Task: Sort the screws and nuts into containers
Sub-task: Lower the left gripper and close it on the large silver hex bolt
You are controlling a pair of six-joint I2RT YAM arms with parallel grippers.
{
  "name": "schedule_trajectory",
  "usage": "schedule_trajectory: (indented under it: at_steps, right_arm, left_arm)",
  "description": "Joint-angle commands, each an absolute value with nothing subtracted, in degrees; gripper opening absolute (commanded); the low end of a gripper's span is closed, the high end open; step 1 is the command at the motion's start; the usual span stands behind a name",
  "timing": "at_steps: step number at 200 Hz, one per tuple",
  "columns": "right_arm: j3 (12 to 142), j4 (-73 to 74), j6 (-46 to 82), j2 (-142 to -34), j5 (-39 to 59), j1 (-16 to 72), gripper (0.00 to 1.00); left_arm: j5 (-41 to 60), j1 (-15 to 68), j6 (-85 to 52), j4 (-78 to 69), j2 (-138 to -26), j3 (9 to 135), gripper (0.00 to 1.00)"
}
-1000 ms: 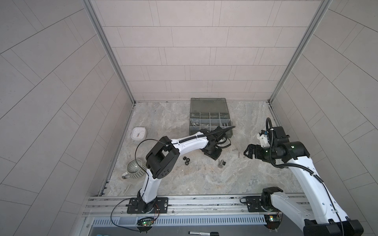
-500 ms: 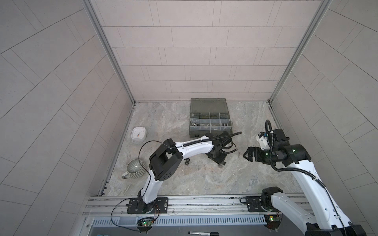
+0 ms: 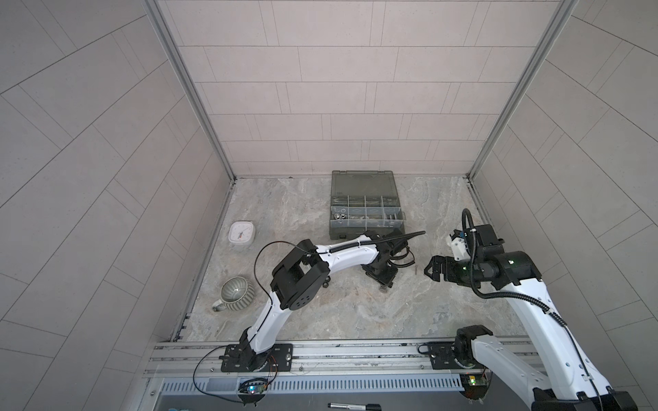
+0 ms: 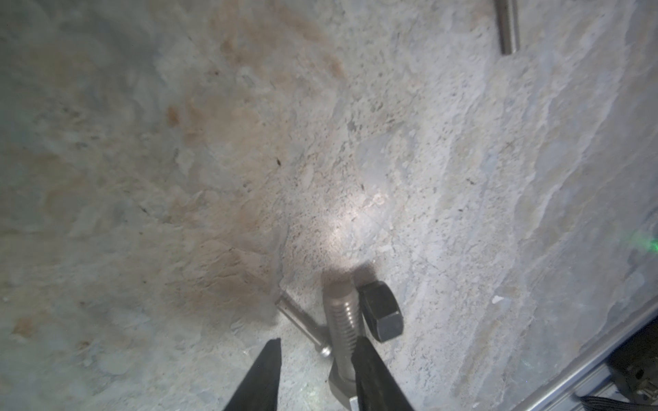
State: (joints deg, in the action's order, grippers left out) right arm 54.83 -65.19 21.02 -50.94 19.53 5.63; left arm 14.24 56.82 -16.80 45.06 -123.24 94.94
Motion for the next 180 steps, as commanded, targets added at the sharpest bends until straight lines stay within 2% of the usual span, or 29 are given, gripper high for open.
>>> schedule_trajectory:
  at_steps: [1,180]
  right_arm:
    - [55.2,-66.5,20.6,-50.6,18.5,5.9,0.99]
    - [55.2,-66.7,20.7,-49.9,18.0,5.8,0.99]
  left_arm:
    - [14.9,57.4,-15.6,47.5,-124.9,97.3,0.39]
    - [15.6,58.5,-13.7,54.0,-131.0,103.6,0.34]
